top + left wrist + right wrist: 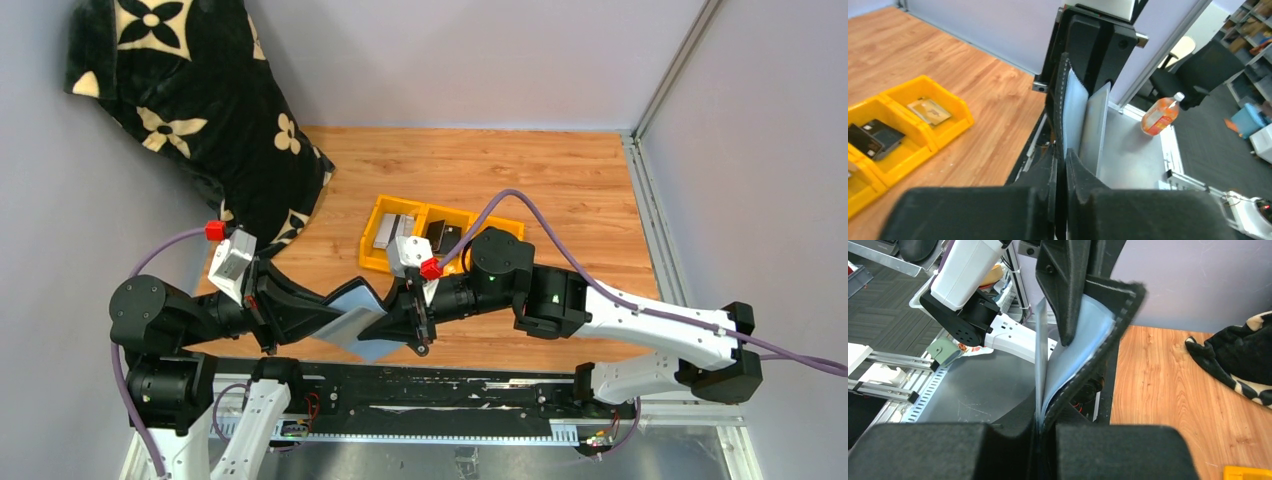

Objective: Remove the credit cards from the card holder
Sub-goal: Remove the credit card from the card holder.

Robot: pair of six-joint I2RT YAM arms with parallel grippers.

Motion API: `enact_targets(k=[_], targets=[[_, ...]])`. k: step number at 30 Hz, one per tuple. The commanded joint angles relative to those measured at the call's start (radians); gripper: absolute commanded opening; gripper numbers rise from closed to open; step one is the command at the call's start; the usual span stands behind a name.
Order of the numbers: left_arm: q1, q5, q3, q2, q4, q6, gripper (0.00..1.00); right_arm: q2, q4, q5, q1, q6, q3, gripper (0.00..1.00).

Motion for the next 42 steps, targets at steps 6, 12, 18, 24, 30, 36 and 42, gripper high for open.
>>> enact_targets(k=[6, 12, 18, 24, 30, 36, 42], targets=[[0.002, -0.073, 0.144, 0.042, -0.098, 0.227, 0.00, -0.076, 0.031, 0.023, -0.006, -0.022, -0.023, 0.70], [0.001, -0.133, 0.211, 0.062, -0.171, 0.357, 0.00, -0.216, 0.023, 0.092, -0.011, -0.039, -0.104, 0.77], [0.002, -0.109, 0.222, 0.063, -0.170, 0.323, 0.00, -0.255, -0.001, 0.190, -0.013, -0.051, -0.098, 0.78], [0.002, -0.053, 0.211, 0.072, -0.081, 0.184, 0.00, -0.184, -0.012, 0.155, -0.019, -0.030, -0.056, 0.77], [0.002, -0.063, 0.132, 0.055, 0.199, -0.106, 0.00, -0.167, 0.025, 0.136, -0.023, 0.009, -0.093, 0.70], [0.001, -0.104, 0.108, 0.064, 0.237, -0.170, 0.00, -0.208, 0.172, 0.101, -0.037, 0.089, -0.171, 0.32], [0.002, -0.080, 0.096, 0.076, 0.172, -0.125, 0.00, -0.196, 0.116, 0.088, -0.041, 0.071, -0.140, 0.51]])
